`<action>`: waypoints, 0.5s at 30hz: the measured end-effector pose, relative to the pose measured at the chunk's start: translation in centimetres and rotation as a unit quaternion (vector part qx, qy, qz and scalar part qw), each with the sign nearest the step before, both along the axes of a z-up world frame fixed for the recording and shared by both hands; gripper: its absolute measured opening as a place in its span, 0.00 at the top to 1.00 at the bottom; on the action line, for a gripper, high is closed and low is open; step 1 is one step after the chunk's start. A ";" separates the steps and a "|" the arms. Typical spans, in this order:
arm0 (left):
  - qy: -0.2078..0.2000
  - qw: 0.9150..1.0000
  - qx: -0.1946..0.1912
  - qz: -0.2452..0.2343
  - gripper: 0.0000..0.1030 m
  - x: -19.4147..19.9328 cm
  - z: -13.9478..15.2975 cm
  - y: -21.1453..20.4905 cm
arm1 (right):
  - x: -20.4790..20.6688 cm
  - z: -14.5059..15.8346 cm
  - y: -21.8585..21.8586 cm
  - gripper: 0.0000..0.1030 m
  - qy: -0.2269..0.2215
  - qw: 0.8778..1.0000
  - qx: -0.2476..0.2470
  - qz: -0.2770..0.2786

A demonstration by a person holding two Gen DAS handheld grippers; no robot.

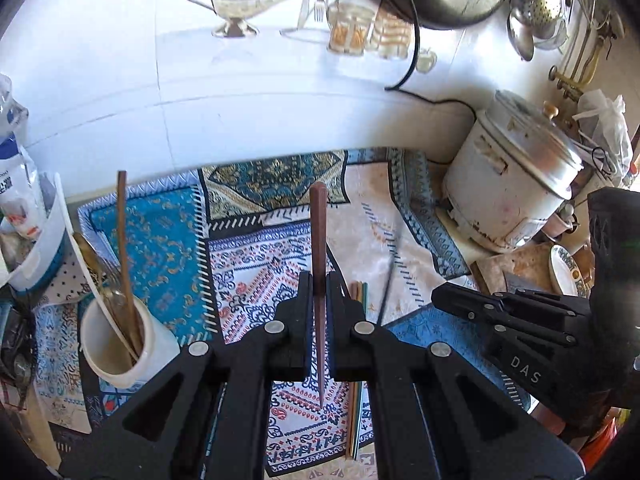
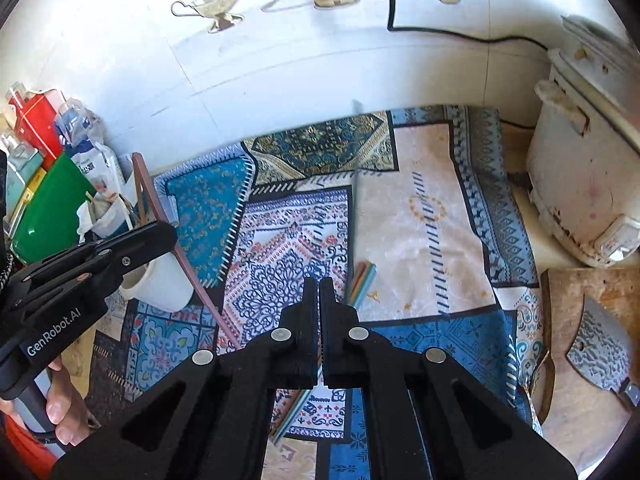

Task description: Organize utensils

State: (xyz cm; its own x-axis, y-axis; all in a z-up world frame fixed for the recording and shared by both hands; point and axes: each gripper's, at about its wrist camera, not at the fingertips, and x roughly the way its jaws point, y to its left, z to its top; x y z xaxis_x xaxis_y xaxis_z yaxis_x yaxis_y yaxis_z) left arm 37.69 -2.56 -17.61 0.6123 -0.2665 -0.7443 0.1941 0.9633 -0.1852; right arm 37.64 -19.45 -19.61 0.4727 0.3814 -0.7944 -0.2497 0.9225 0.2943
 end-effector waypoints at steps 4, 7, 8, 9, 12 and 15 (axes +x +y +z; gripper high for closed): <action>-0.017 1.000 0.003 0.009 0.96 -0.3 1.0 1.0 | 0.3 -0.2 0.2 0.99 0.008 1.000 -0.003 0.003; -0.021 1.000 0.003 0.017 0.96 -0.5 1.3 1.9 | 0.6 -1.1 -0.2 0.98 0.028 1.000 0.000 -0.006; -0.020 1.000 0.001 0.020 0.96 -0.5 1.3 2.1 | 0.9 -1.7 -0.4 0.97 0.037 0.999 -0.006 -0.010; -0.020 1.000 0.001 0.023 0.96 -0.6 1.4 2.4 | 1.1 -2.1 -0.4 0.93 0.043 0.999 -0.016 -0.014; -0.021 0.999 0.003 0.034 0.96 -0.8 1.4 3.2 | 2.5 -3.9 -1.0 0.77 0.064 0.997 -0.044 -0.023; -0.019 0.999 0.004 0.043 0.96 -1.0 1.1 3.8 | 4.3 -5.8 -1.7 0.74 0.080 0.994 -0.070 -0.029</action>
